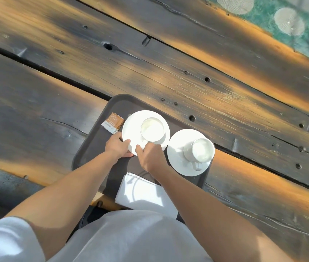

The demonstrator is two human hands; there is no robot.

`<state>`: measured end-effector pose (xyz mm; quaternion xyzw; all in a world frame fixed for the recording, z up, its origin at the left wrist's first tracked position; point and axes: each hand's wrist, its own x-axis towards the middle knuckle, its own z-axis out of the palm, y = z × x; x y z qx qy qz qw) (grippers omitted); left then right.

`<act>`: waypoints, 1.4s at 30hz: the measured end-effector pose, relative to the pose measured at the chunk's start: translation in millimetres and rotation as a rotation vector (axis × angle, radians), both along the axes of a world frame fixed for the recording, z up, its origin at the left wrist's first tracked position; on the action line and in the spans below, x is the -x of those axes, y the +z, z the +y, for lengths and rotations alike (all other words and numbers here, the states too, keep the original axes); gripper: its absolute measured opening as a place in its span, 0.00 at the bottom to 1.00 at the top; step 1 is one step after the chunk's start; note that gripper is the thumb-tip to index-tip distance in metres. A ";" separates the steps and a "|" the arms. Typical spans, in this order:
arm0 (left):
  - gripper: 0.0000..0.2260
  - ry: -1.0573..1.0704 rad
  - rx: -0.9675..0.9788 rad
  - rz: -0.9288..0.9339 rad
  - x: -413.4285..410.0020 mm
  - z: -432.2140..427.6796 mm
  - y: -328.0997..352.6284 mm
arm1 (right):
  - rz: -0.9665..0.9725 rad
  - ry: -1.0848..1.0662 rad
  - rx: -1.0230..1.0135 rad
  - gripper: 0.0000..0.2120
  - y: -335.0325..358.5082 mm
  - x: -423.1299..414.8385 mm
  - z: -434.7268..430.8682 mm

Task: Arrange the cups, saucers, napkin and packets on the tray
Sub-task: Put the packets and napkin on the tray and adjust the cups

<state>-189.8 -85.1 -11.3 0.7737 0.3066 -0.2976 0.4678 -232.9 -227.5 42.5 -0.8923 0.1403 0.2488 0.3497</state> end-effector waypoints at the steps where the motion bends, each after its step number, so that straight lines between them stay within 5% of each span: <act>1: 0.08 -0.003 0.003 -0.004 0.2 -0.1 -1.3 | 0.089 -0.049 -0.077 0.11 -2.4 -2.7 2.0; 2: 0.08 -0.012 0.001 -0.004 0.4 0.8 -1.5 | -0.048 0.015 0.012 0.14 -11.2 -5.8 1.8; 15: 0.04 -0.065 -0.018 -0.020 1.4 3.3 1.9 | -0.025 0.140 0.095 0.16 -4.7 -15.2 9.7; 20: 0.17 -0.295 -0.301 0.020 3.1 6.8 8.8 | 0.107 0.186 0.073 0.19 -1.8 -0.5 -7.4; 27: 0.09 -0.193 -0.025 0.331 40.9 -27.0 12.5 | 0.333 -0.060 0.067 0.16 -8.8 57.2 -83.8; 35: 0.06 -0.052 0.251 0.159 70.8 -122.8 4.3 | 0.162 -0.252 0.233 0.15 3.4 88.5 -152.4; 42: 0.10 0.010 0.275 0.086 68.7 -148.5 -3.9 | 0.087 -0.465 0.019 0.18 6.8 72.4 -141.1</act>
